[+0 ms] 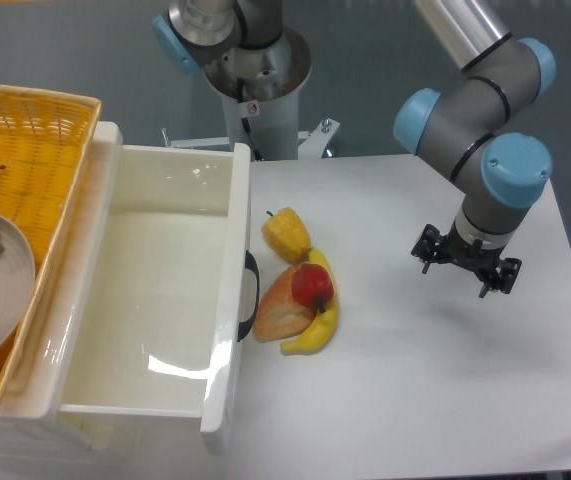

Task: Pick up the red pepper
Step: 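Move the open gripper toward the cluster of fruit, then lower the open gripper over the red apple beside the banana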

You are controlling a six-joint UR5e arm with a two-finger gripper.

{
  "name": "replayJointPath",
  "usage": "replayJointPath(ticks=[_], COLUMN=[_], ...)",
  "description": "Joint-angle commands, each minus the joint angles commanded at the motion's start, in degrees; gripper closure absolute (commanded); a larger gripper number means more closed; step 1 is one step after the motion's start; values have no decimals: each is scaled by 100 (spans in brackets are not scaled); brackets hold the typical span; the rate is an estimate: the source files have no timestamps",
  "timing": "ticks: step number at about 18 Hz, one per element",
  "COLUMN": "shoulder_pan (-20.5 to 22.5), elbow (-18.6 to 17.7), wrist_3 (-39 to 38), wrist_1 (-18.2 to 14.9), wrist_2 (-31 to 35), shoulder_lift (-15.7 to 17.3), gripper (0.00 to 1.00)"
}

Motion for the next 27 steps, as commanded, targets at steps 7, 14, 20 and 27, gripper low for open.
replayJointPath(ticks=[7, 14, 20, 27], shoulder_pan=[53, 53, 62, -176], elbow=[-96, -615, -984, -1142], wrist_3=[-612, -1089, -2642, -3155], wrist_1=[9, 9, -53, -237], wrist_2=[-492, -571, -1535, -1942], shoulder_lift=[70, 325, 571, 607], gripper=[0, 0, 0, 0])
